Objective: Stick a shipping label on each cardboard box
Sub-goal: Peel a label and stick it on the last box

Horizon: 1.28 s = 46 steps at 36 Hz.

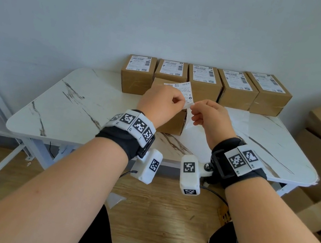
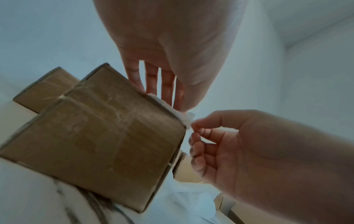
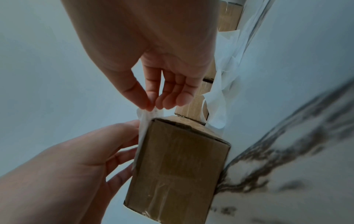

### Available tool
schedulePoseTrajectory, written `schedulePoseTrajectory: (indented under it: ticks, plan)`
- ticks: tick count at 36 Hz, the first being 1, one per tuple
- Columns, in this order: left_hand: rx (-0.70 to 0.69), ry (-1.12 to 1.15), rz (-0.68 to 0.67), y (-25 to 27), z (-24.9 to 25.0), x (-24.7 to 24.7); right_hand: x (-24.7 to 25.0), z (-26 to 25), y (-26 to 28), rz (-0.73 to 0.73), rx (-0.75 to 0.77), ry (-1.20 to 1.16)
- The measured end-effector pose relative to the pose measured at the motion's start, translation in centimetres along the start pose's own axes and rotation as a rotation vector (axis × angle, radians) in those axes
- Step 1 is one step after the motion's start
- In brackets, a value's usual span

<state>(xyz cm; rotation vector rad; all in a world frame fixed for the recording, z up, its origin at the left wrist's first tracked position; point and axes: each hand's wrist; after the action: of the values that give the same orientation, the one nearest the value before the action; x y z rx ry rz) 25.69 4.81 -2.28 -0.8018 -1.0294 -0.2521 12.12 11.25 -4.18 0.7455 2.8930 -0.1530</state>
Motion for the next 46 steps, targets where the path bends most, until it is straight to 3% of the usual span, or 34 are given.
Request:
schedulePoseTrajectory:
  ticks: [8,18,31,42,46]
  plan:
    - [0.07,0.033,0.055,-0.3,0.3,-0.7,-0.1,-0.3,-0.2,0.018,-0.005,-0.009]
    - [0.312,0.237,0.311,-1.1,1.0,0.1,0.1,-1.7,-0.7,0.125,0.029,-0.011]
    - [0.577,0.358,0.384,-1.7,0.2,1.8,1.8,-3.3,-2.0,0.259,0.019,-0.057]
    - [0.625,0.37,0.413,-1.9,-0.6,2.2,4.3,-2.8,-3.4,0.401,-0.191,-0.116]
    - [0.63,0.348,0.492,-2.3,-1.1,2.0,5.5,-2.2,-3.9,0.423,-0.251,-0.173]
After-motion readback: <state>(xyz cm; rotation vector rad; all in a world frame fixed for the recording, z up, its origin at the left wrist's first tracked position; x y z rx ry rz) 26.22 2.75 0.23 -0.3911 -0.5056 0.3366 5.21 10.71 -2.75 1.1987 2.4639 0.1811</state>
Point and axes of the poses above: each hand's wrist, its own y-axis away from the middle knuckle, its own x-axis out of the back of the hand, z = x × y, and after that the axes turned 12 degrees about -y, right-handed
